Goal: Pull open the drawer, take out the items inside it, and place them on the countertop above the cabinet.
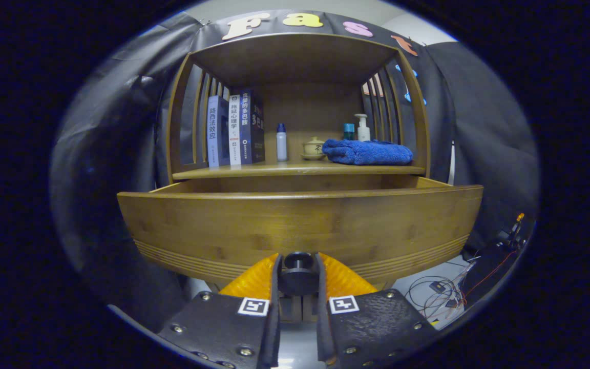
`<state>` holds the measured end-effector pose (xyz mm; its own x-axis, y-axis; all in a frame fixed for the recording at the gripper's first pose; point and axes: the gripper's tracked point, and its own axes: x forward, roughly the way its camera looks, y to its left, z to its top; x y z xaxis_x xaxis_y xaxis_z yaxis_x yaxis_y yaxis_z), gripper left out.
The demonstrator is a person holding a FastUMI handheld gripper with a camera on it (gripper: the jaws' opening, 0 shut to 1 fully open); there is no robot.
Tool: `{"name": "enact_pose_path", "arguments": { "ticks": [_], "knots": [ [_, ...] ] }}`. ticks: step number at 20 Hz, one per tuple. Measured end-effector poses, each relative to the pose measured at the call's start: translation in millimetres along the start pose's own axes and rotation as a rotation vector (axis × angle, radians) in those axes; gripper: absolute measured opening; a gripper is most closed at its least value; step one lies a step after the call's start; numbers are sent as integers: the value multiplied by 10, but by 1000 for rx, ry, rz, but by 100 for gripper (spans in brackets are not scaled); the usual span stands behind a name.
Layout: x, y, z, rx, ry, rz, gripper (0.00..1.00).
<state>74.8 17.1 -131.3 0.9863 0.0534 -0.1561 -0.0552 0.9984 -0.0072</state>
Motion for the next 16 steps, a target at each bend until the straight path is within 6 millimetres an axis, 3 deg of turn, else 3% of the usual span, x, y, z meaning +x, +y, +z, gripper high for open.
{"name": "enact_pose_path", "arguments": {
  "ticks": [10,12,14,16],
  "knots": [
    [-110,-1,-92,-40,48,-34,30],
    [-197,9,107,-49,-19,-41,43],
    [-273,41,387,-47,-79,-39,62],
    [-287,34,514,-36,-62,-45,81]
  ]
}}
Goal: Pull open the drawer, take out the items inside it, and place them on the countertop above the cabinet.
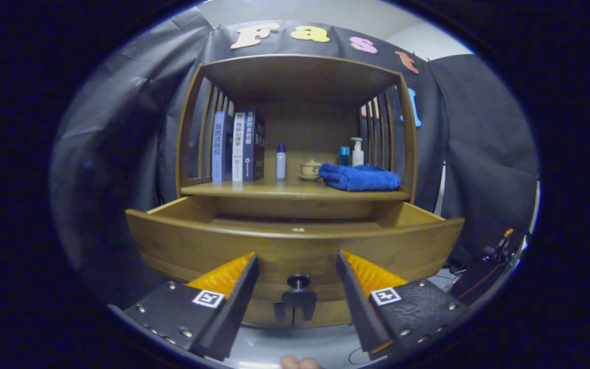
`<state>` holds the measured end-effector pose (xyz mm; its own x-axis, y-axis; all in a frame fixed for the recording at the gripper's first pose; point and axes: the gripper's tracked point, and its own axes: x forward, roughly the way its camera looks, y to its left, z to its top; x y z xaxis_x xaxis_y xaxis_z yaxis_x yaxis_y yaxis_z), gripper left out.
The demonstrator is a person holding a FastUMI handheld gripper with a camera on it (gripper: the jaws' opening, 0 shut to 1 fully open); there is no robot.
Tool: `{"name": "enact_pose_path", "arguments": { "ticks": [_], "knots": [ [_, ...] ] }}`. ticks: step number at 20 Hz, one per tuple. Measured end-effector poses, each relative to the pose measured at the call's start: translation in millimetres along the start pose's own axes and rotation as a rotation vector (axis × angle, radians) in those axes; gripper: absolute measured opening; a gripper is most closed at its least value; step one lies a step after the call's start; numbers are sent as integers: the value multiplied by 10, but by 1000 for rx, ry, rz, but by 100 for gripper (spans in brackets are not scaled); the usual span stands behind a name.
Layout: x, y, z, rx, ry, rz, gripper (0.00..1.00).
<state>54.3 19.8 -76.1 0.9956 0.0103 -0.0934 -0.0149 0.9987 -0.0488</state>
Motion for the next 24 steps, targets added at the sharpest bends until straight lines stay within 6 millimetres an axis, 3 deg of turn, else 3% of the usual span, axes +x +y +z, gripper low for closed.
{"name": "enact_pose_path", "arguments": {
  "ticks": [2,8,12,14,17,20,22,24],
  "knots": [
    [26,37,154,14,19,12,100],
    [180,158,563,-73,55,-22,100],
    [377,272,638,-46,146,-21,98],
    [566,215,662,-52,215,-34,99],
    [854,170,546,-61,383,1,99],
    [1126,-45,441,-107,493,-11,99],
    [1252,-157,299,-114,566,-23,99],
    [1344,-147,112,-95,641,-7,99]
  ]
}}
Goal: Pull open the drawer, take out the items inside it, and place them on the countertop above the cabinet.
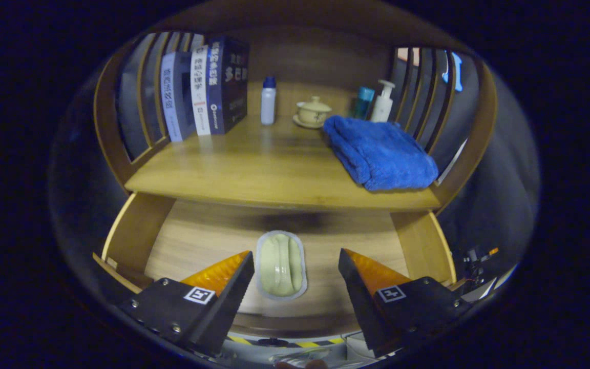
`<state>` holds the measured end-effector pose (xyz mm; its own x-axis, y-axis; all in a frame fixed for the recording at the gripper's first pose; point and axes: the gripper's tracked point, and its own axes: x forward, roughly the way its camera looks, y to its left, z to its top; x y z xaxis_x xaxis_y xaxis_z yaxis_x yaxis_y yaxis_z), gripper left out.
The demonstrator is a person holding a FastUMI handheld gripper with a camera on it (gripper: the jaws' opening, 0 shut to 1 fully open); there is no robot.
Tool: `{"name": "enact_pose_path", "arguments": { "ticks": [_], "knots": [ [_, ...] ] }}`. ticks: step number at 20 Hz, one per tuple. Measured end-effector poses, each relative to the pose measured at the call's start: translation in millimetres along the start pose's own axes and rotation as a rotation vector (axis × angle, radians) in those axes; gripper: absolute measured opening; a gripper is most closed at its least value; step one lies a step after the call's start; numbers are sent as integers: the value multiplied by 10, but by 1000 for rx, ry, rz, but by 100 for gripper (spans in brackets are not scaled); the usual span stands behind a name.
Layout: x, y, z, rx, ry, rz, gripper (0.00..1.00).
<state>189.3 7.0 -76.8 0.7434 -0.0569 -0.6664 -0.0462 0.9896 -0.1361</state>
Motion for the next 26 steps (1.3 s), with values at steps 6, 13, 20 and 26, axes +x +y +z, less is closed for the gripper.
{"name": "enact_pose_path", "arguments": {
  "ticks": [6,13,20,26],
  "knots": [
    [416,118,-185,88,113,55,99],
    [482,231,-253,136,127,136,15],
    [150,327,-202,22,-23,194,15],
    [-320,359,97,21,-353,223,15]
  ]
}}
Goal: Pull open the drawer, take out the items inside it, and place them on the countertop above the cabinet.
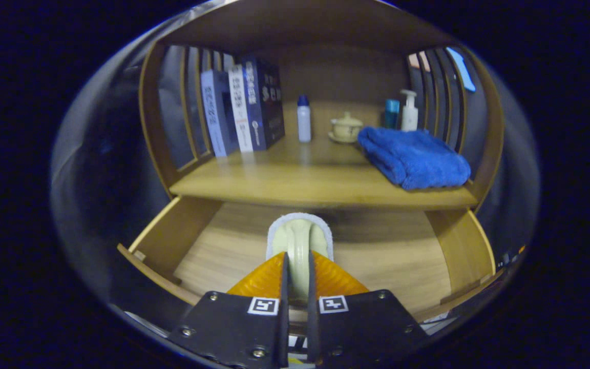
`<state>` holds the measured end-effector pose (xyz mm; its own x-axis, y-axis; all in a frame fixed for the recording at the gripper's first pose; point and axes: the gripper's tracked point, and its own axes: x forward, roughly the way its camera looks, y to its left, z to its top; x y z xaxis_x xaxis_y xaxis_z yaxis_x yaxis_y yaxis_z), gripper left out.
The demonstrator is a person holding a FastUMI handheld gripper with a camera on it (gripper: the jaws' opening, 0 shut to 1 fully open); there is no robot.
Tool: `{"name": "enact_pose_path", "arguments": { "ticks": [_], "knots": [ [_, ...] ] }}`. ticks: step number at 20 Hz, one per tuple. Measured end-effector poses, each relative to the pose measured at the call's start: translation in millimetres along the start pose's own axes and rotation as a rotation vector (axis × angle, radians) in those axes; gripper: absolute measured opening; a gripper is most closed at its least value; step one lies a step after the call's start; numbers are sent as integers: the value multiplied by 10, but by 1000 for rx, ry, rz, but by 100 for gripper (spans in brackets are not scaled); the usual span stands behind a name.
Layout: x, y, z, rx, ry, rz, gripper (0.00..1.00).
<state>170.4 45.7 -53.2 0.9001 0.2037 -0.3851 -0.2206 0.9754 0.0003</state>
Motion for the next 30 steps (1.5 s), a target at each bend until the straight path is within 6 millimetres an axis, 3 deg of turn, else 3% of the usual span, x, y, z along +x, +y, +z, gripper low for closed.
{"name": "enact_pose_path", "arguments": {
  "ticks": [3,9,14,17,20,24,27,30],
  "knots": [
    [-261,35,226,-10,-163,-19,14],
    [-897,-88,617,-66,-415,-127,14],
    [-1327,-138,956,-82,-515,-185,14],
    [-1465,-180,1240,-95,-518,-245,14],
    [-1397,-172,1525,-133,-475,-263,14],
    [-1053,-196,1873,-187,-393,-260,14],
    [-674,-232,1929,-198,-291,-248,14],
    [-215,-310,1780,-164,-157,-240,15]
  ]
}}
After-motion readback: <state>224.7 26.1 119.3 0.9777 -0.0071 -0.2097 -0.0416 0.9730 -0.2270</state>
